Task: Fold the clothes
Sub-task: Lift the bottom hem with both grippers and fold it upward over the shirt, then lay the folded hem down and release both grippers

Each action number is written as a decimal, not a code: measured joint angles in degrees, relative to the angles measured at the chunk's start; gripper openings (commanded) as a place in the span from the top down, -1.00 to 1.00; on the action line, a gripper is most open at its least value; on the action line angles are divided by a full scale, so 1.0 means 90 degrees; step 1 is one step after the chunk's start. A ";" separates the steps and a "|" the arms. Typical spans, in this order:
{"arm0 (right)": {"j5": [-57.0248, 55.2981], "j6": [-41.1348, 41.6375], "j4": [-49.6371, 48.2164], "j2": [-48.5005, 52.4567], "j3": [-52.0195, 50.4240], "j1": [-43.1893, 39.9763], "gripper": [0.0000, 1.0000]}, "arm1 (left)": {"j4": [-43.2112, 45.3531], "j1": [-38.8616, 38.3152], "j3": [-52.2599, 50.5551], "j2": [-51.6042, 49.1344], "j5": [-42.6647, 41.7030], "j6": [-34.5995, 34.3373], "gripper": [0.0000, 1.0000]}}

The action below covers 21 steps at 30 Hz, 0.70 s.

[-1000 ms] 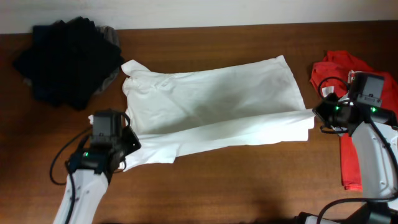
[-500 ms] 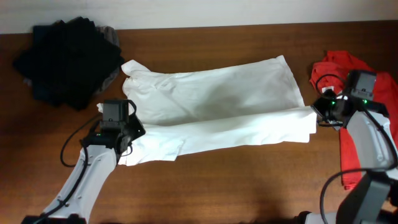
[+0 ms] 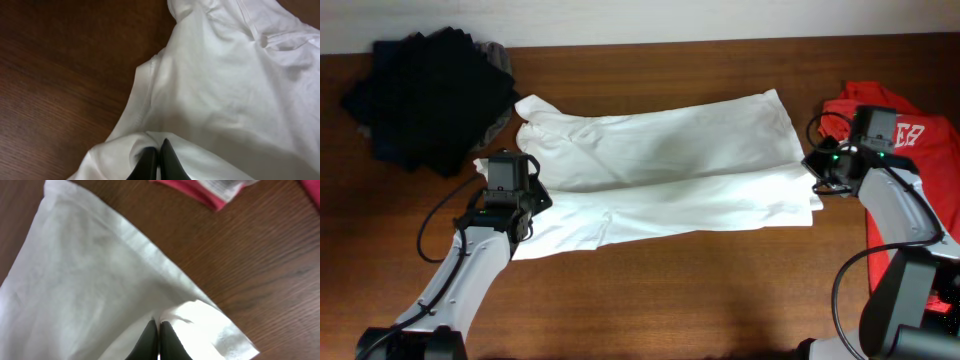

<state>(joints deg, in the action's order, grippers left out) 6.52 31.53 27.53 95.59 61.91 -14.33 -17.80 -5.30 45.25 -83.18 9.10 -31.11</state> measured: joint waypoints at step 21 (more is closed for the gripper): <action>-0.0401 -0.0287 0.1630 -0.0002 0.0988 0.0189 0.40 | -0.0607 0.0068 0.0136 0.0376 -0.0097 0.0240 0.79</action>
<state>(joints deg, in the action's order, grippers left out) 2.92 28.95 42.19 95.57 70.81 -12.62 -23.27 -4.69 46.48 -79.79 8.23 -28.95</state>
